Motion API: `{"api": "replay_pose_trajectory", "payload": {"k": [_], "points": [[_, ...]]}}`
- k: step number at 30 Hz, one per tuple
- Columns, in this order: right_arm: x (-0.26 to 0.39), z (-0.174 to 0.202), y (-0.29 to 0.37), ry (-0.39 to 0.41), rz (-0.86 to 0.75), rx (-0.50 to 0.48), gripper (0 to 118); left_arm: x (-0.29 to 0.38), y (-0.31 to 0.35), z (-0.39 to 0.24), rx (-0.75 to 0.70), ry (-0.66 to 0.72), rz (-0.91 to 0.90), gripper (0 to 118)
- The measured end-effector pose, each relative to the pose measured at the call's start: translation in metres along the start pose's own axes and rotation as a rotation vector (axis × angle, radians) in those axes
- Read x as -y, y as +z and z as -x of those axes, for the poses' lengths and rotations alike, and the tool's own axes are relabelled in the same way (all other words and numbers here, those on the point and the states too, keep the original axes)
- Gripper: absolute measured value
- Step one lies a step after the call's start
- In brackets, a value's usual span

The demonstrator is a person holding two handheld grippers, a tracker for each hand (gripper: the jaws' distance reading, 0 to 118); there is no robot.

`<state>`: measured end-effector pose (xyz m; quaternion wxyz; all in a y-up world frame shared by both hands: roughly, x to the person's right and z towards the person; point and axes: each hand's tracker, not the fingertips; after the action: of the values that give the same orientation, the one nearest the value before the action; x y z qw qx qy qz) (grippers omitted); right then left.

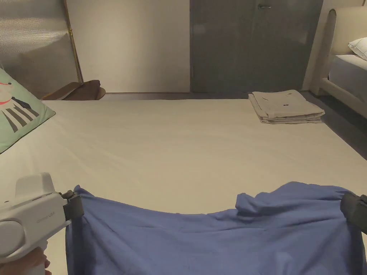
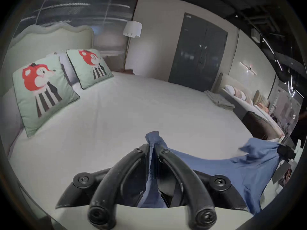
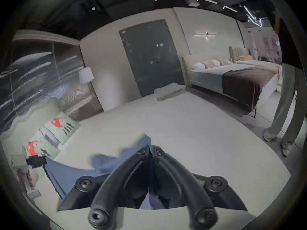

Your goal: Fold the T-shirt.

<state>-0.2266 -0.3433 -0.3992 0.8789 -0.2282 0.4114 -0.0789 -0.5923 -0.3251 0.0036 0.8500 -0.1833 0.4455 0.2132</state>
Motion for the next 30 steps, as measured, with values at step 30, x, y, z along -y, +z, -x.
{"api": "replay_pose_trajectory", "payload": {"k": [30], "points": [[-0.183, 0.07, 0.236, 0.153, -0.6, -0.104, 2, -0.137, 0.256, -0.004, 0.102, 0.053, -0.548, 3]]}}
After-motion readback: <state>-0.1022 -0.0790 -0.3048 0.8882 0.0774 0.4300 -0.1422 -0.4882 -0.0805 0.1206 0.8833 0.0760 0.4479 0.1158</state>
